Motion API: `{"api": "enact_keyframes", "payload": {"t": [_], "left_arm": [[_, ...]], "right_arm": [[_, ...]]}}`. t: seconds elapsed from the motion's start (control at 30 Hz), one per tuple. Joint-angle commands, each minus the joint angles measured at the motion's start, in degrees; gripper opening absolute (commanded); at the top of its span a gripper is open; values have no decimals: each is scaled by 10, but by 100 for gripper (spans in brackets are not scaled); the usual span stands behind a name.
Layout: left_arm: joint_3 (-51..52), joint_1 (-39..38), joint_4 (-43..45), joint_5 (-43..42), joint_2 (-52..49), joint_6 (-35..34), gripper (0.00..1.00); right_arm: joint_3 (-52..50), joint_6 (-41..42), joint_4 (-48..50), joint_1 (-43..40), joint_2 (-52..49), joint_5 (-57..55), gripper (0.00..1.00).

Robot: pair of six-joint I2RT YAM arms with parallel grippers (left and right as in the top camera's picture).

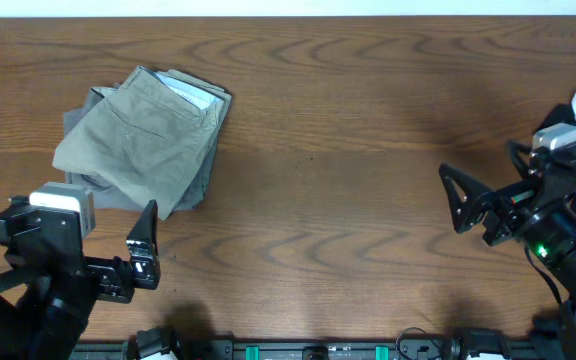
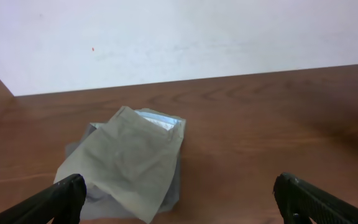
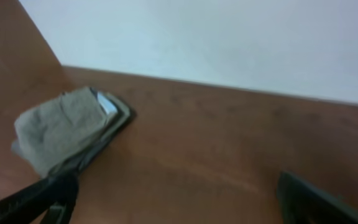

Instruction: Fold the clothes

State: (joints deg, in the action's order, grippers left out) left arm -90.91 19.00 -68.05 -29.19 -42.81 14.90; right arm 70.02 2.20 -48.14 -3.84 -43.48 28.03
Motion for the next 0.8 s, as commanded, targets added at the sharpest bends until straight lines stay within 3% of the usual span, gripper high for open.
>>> {"api": "enact_keyframes", "payload": {"t": [0.0,0.23,0.57,0.77], "left_arm": [[-3,-2,-1,-5,-3,5,98],[-3,-2,-1,-5,-3,5,98],[-3,-2,-1,-5,-3,5,98],[-3,-2,-1,-5,-3,5,98]], "right_arm": [[-3,-12,11,2,12,-61,99],[-111,-21,144,2,114,-103,99],[-385,-23,340,14,292,-111,99],[-514,-23,392,42,391,-129,99]]}}
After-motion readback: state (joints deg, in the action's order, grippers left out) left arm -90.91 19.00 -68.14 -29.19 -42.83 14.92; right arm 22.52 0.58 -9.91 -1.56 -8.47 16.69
